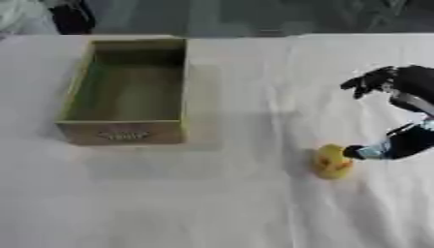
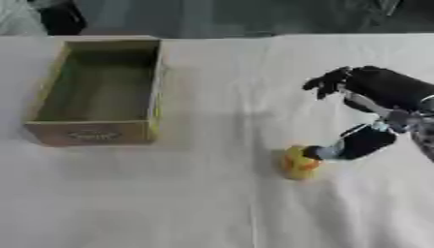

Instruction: Pick up objects on the table and place them in the box.

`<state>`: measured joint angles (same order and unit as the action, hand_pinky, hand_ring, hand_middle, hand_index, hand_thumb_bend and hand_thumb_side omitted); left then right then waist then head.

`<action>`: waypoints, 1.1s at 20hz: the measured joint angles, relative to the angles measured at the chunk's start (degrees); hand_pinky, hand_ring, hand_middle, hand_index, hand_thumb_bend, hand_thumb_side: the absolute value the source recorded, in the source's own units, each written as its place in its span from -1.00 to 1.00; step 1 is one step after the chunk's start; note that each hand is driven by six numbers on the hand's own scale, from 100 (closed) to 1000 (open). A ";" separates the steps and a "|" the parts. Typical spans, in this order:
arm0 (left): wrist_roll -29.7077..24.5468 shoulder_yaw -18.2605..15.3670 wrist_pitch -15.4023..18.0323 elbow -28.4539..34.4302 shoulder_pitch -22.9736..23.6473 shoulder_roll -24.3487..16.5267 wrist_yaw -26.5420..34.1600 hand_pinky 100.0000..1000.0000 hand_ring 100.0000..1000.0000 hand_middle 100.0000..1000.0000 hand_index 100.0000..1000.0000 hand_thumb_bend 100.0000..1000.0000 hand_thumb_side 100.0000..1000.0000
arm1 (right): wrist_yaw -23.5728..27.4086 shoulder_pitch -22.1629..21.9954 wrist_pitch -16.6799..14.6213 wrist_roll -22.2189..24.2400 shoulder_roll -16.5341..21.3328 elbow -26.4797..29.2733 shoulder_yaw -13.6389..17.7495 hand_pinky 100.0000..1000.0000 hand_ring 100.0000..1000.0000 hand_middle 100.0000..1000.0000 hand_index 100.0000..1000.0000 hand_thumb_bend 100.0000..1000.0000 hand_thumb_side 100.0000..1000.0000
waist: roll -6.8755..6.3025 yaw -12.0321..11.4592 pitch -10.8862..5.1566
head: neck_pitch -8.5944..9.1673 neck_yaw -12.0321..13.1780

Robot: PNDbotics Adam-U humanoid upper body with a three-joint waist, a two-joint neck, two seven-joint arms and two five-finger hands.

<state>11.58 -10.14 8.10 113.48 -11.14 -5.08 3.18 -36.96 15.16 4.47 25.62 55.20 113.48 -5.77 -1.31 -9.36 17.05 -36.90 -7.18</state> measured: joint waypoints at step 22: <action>-0.27 0.05 0.11 0.00 -0.01 0.00 0.01 -0.22 -0.08 -0.11 0.53 -1.00 0.92 | -3.29 -1.07 0.75 6.66 -0.01 0.00 -2.74 0.49 0.51 0.30 0.80 0.24 -0.34 | -0.19 -0.21 0.31 | 0.00 -0.60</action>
<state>11.31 -10.09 8.21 113.48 -11.14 -5.08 3.19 -40.25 14.09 5.22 32.28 55.18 113.48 -8.50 -1.50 -9.57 17.36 -36.90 -7.77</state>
